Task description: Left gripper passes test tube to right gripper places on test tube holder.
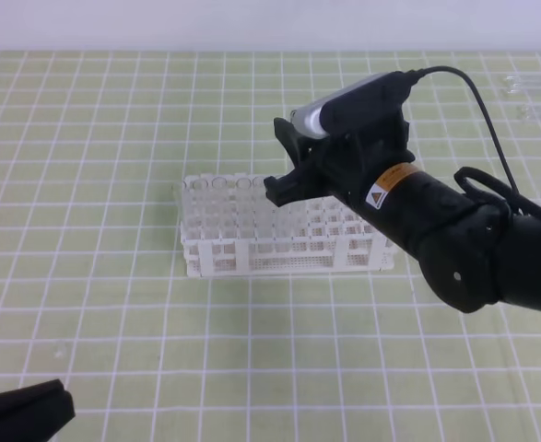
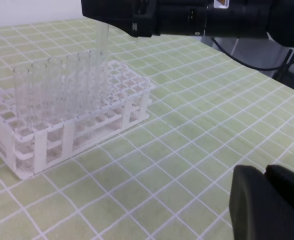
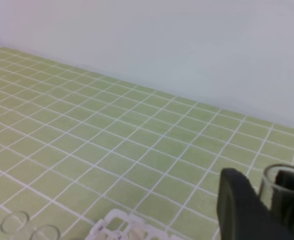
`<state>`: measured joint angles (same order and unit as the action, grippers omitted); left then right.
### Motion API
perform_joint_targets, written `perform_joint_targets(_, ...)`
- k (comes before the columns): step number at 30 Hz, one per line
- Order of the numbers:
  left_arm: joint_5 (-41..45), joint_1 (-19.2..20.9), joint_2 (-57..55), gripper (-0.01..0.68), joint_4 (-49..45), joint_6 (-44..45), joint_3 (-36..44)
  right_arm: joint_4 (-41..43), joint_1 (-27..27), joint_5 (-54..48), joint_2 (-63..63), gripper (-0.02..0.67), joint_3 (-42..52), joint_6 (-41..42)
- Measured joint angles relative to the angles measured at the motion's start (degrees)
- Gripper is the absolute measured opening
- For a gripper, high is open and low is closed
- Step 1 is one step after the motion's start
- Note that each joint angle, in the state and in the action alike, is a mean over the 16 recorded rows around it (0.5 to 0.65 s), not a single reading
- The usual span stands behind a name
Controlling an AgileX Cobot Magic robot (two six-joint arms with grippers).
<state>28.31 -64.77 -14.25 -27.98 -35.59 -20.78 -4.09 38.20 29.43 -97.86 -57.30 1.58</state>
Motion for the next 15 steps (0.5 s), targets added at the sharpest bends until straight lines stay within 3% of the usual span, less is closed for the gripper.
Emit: perform_joint_targets(15, -0.13, 0.00, -0.18, 0.026, -0.11, 0.04, -0.01, -0.12, -0.58, -0.35, -0.87, 0.097, 0.00, 0.08)
